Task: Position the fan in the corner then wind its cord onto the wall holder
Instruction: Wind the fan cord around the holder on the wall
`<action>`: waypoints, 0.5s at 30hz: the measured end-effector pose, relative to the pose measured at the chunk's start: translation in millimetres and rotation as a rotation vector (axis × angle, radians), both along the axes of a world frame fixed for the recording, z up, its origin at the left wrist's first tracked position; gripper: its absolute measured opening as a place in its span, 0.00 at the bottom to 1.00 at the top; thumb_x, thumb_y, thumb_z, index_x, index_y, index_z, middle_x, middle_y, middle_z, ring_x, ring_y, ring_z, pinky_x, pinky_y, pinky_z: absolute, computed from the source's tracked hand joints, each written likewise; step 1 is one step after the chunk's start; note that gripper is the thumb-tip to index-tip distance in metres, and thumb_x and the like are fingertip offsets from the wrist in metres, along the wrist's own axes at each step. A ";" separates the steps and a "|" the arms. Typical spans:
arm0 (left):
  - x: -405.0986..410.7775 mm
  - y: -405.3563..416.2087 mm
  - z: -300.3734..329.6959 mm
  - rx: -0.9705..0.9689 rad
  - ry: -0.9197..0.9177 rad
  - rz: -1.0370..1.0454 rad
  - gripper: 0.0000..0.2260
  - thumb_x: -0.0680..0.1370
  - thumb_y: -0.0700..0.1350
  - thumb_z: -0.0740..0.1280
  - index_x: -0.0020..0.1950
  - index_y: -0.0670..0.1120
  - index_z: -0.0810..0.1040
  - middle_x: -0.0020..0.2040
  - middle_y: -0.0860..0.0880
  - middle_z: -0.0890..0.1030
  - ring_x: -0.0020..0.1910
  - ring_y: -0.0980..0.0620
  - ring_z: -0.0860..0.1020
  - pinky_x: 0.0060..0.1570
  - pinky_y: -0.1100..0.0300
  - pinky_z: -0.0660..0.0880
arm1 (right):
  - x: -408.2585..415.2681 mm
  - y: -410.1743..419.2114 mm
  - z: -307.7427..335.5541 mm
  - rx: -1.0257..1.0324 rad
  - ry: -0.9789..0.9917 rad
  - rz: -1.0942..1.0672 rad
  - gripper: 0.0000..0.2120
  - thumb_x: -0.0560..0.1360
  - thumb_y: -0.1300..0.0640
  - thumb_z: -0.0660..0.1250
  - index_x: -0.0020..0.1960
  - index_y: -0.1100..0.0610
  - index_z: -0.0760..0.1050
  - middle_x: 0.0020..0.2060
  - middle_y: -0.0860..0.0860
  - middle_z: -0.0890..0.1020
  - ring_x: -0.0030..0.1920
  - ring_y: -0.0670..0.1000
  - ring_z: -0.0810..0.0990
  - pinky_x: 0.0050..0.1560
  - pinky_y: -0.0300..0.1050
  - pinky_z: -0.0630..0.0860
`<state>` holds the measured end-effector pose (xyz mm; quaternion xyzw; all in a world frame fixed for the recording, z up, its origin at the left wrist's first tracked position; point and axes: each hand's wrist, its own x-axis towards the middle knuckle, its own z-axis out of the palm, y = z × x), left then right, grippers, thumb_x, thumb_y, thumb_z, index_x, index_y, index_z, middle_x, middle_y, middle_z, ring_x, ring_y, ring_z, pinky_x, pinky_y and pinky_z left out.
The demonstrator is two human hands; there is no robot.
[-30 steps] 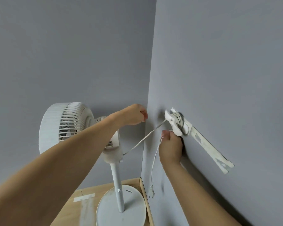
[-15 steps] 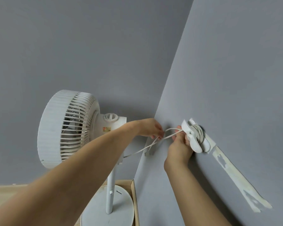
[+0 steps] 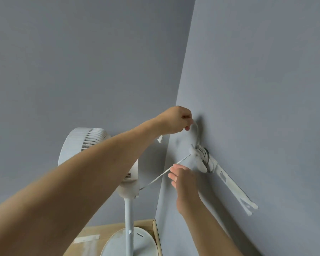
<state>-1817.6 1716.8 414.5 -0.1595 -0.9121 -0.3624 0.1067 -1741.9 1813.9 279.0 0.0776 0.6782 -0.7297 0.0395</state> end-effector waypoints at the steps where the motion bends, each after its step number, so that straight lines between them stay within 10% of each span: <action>1: 8.7 6.7 9.0 -0.051 -0.012 -0.019 0.08 0.79 0.44 0.63 0.43 0.44 0.78 0.42 0.50 0.84 0.35 0.54 0.77 0.37 0.62 0.74 | 5.6 1.5 5.0 -0.010 0.022 0.015 0.14 0.75 0.62 0.61 0.59 0.56 0.76 0.53 0.49 0.79 0.57 0.50 0.79 0.67 0.51 0.70; 4: 31.9 27.7 26.7 -0.209 -0.093 -0.063 0.08 0.79 0.42 0.62 0.42 0.43 0.77 0.40 0.48 0.84 0.35 0.53 0.78 0.34 0.64 0.71 | 26.5 6.9 20.7 -0.103 0.088 0.092 0.16 0.74 0.65 0.59 0.51 0.45 0.72 0.48 0.45 0.73 0.49 0.46 0.74 0.62 0.43 0.69; 10: 65.2 62.7 29.6 -0.340 -0.294 -0.113 0.08 0.77 0.41 0.61 0.48 0.44 0.80 0.45 0.50 0.84 0.43 0.51 0.82 0.42 0.59 0.73 | 69.4 28.9 36.0 -0.500 0.125 0.207 0.21 0.76 0.55 0.59 0.69 0.52 0.66 0.62 0.53 0.79 0.65 0.52 0.76 0.71 0.49 0.66; 13: 69.3 67.3 21.8 -0.383 -0.260 -0.046 0.08 0.75 0.43 0.65 0.50 0.45 0.83 0.45 0.48 0.82 0.44 0.50 0.77 0.45 0.59 0.72 | 85.8 40.0 43.1 -0.537 0.054 0.113 0.11 0.80 0.54 0.57 0.57 0.56 0.75 0.40 0.51 0.84 0.43 0.51 0.82 0.56 0.47 0.76; 15: 67.7 66.4 14.1 -0.324 -0.227 0.011 0.08 0.76 0.44 0.67 0.50 0.44 0.83 0.45 0.47 0.79 0.44 0.48 0.75 0.45 0.58 0.71 | 92.1 49.8 45.1 -0.467 0.015 -0.049 0.12 0.81 0.54 0.57 0.48 0.59 0.76 0.24 0.46 0.69 0.25 0.47 0.68 0.35 0.41 0.71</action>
